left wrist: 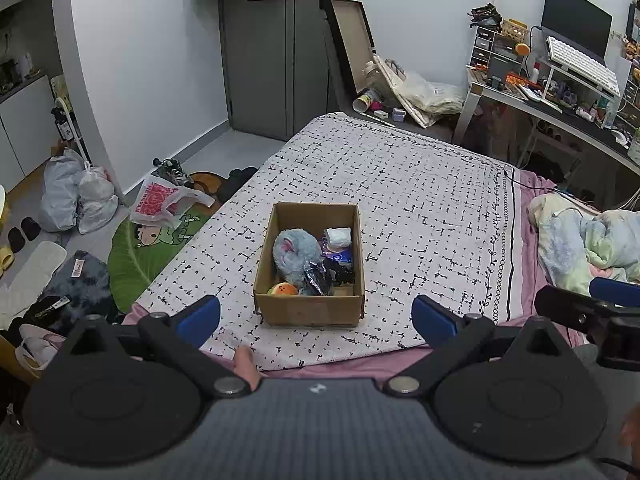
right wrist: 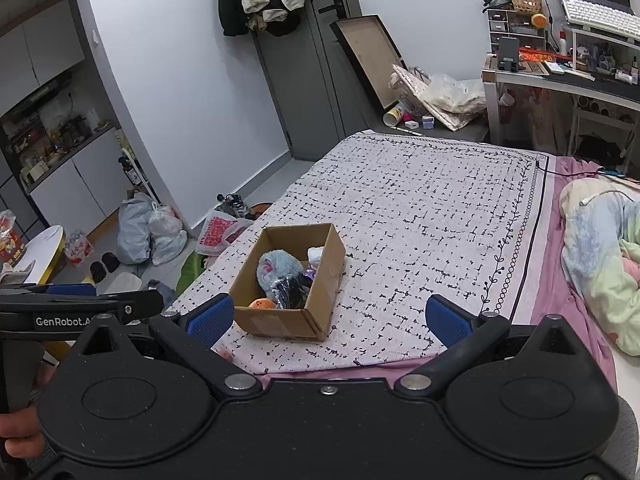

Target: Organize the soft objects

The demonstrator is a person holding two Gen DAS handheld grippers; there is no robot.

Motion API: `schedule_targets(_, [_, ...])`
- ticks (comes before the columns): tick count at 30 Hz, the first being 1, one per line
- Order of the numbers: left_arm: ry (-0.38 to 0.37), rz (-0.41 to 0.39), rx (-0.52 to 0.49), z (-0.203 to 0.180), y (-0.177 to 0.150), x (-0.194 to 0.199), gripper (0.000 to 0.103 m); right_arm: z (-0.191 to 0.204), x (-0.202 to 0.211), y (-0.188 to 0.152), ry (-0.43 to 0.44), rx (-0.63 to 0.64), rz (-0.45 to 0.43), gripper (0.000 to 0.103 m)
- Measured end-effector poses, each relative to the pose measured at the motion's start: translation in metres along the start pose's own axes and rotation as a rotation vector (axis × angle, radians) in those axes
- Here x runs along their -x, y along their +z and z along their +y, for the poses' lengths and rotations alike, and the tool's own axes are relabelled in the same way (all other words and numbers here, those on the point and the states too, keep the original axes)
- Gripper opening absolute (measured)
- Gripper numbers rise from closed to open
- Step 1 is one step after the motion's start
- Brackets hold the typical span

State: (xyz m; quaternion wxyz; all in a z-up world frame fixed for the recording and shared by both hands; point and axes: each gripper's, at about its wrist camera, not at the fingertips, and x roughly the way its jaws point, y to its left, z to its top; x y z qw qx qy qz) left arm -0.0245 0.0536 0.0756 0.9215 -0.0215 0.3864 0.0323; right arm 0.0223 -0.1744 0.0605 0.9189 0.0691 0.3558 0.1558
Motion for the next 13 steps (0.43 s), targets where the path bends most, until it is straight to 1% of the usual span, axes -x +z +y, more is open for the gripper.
schedule_targets(5, [0.001, -0.013, 0.007, 0.001, -0.001, 0.0, 0.101, 0.0, -0.002, -0.001, 0.006, 0.002, 0.003, 0.103])
schedule_targets(8, [0.003, -0.012, 0.021, 0.004, -0.002, -0.003, 0.101, 0.0, -0.005, -0.003, 0.031, 0.0, 0.009, 0.103])
schedule_targets(13, [0.003, -0.005, 0.033, 0.01, -0.004, -0.01, 0.101, 0.003, -0.013, -0.005, 0.008, 0.016, 0.021, 0.103])
